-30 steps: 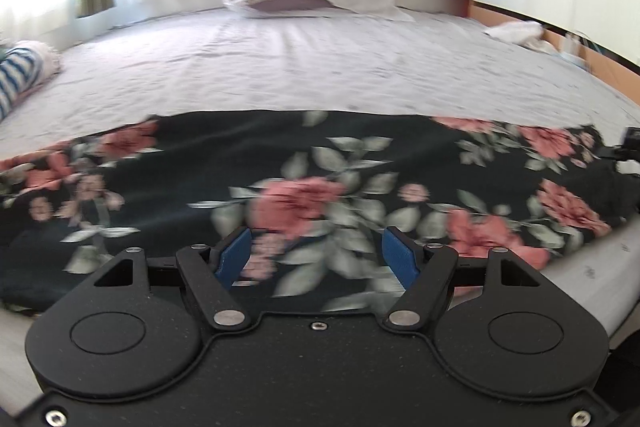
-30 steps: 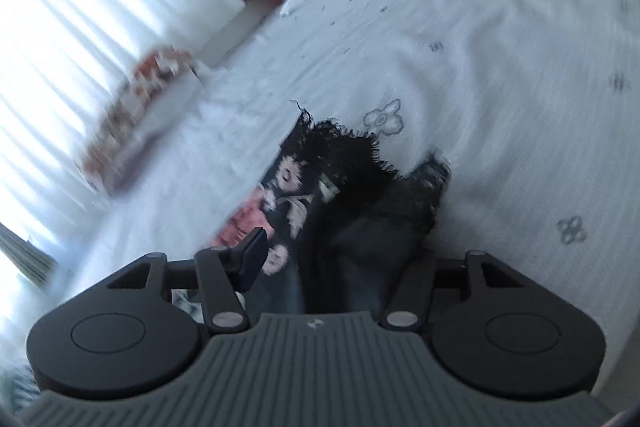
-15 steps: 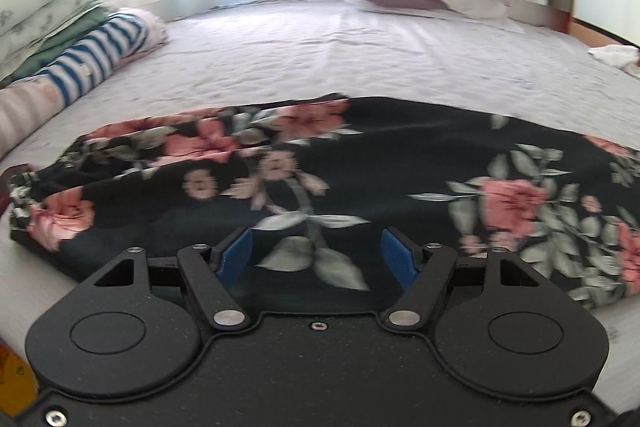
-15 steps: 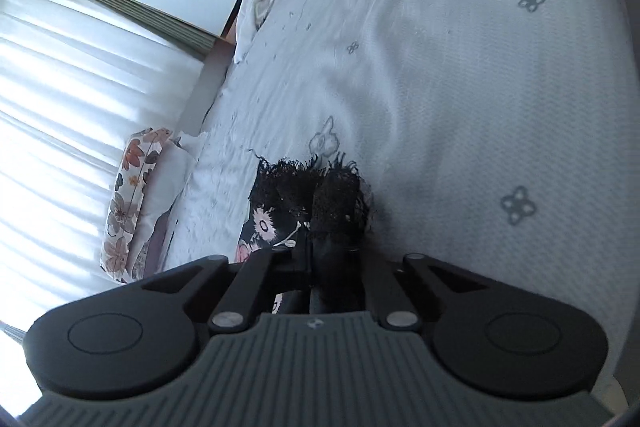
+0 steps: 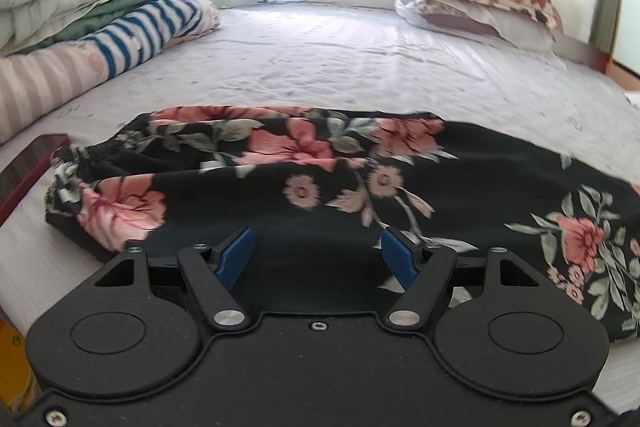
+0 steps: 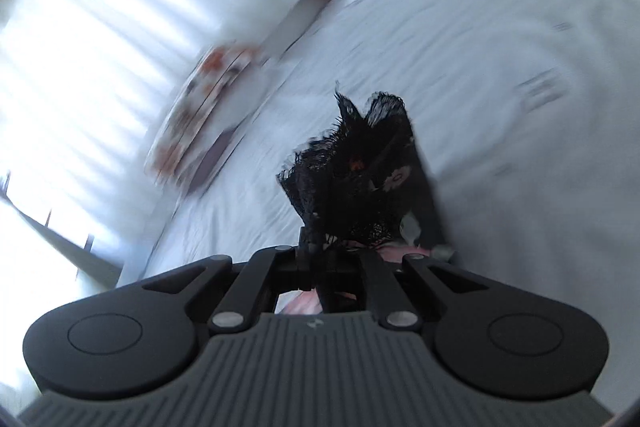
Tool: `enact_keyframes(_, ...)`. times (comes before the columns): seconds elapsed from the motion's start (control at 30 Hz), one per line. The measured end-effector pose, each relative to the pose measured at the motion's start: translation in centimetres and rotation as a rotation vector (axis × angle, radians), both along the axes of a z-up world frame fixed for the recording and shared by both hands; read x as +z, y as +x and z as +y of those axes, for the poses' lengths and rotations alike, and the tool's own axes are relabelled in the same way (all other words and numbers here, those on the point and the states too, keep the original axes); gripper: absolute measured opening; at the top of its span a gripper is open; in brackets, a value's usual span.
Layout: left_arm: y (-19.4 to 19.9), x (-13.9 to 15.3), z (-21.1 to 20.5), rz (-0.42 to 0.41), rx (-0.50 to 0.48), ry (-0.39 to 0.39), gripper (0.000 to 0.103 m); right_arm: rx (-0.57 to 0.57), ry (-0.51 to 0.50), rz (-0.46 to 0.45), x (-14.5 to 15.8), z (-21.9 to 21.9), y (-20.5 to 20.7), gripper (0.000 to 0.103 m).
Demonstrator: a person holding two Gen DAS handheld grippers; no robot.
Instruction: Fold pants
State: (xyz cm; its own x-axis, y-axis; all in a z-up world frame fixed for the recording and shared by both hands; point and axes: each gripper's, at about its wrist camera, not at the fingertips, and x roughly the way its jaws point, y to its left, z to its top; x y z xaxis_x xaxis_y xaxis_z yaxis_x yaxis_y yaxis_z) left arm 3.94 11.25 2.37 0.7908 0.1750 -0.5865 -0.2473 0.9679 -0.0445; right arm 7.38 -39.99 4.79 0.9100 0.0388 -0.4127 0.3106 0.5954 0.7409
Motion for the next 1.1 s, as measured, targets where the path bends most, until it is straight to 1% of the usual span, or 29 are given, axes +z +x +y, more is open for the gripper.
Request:
enact_keyframes(0.13, -0.8, 0.2, 2.3, -0.019, 0.038, -0.047, 0.070, 0.263, -0.047, -0.001, 1.3, 10.6, 4.6, 0.004)
enact_keyframes(0.23, -1.4, 0.1, 3.9, -0.024, 0.063, -0.071, 0.070, 0.446, -0.115, 0.019, 0.6, 19.3, 7.2, 0.005)
enact_keyframes(0.27, -1.6, 0.1, 4.4, -0.024, 0.066, -0.078, 0.070, 0.500, -0.135, 0.038, 0.2, 22.0, 7.8, 0.010)
enact_keyframes(0.3, -1.8, 0.0, 4.8, -0.025, 0.068, -0.083, 0.070, 0.553, -0.149, 0.055, -0.5, 24.2, 8.3, 0.019)
enact_keyframes(0.33, -2.0, 0.0, 5.2, -0.026, 0.071, -0.087, 0.070, 0.604, -0.168, 0.073, -1.3, 26.6, 8.5, 0.023)
enact_keyframes(0.37, -2.2, 0.0, 5.5, -0.026, 0.074, -0.088, 0.070, 0.647, -0.192, 0.087, -2.0, 28.5, 8.5, 0.049)
enact_keyframes(0.4, -2.3, -0.1, 5.8, -0.028, 0.078, -0.091, 0.070, 0.688, -0.214, 0.090, -2.6, 30.1, 8.4, 0.060)
enact_keyframes(0.47, -2.5, -0.1, 6.2, -0.032, 0.080, -0.100, 0.070, 0.758, -0.251, 0.085, -3.1, 32.4, 7.5, 0.068)
enact_keyframes(0.57, -2.5, 0.0, 6.3, -0.037, 0.078, -0.114, 0.070, 0.813, -0.272, 0.065, -3.3, 33.2, 5.7, 0.075)
enact_keyframes(0.6, -2.4, 0.0, 6.1, -0.038, 0.071, -0.121, 0.071, 0.820, -0.274, 0.058, -3.2, 32.9, 5.2, 0.078)
enact_keyframes(0.67, -2.1, 0.2, 5.4, -0.043, 0.044, -0.135, 0.071, 0.826, -0.288, 0.043, -2.8, 31.9, 4.1, 0.081)
enact_keyframes(0.73, -1.6, 0.5, 4.4, -0.050, 0.005, -0.144, 0.072, 0.812, -0.330, 0.030, -2.2, 30.3, 2.6, 0.083)
enact_keyframes(0.8, -1.0, 0.8, 3.1, -0.052, -0.044, -0.165, 0.075, 0.777, -0.391, 0.027, -1.8, 28.8, 1.5, 0.085)
enact_keyframes(0.83, -0.7, 0.9, 2.5, -0.049, -0.073, -0.189, 0.075, 0.753, -0.426, 0.027, -1.6, 27.7, 0.9, 0.086)
enact_keyframes(0.93, 0.5, 1.2, 1.1, -0.031, -0.151, -0.291, 0.075, 0.675, -0.524, 0.035, -1.3, 25.0, -0.9, 0.087)
enact_keyframes(1.0, 1.5, 1.0, 0.1, -0.012, -0.183, -0.343, 0.075, 0.624, -0.588, 0.050, -1.3, 23.6, -2.1, 0.088)
enact_keyframes(1.03, 2.1, 0.9, -0.4, -0.002, -0.189, -0.353, 0.075, 0.599, -0.618, 0.061, -1.4, 22.9, -2.7, 0.088)
enact_keyframes(1.1, 3.3, 0.6, -1.5, 0.024, -0.178, -0.340, 0.076, 0.558, -0.663, 0.083, -1.7, 21.8, -3.6, 0.088)
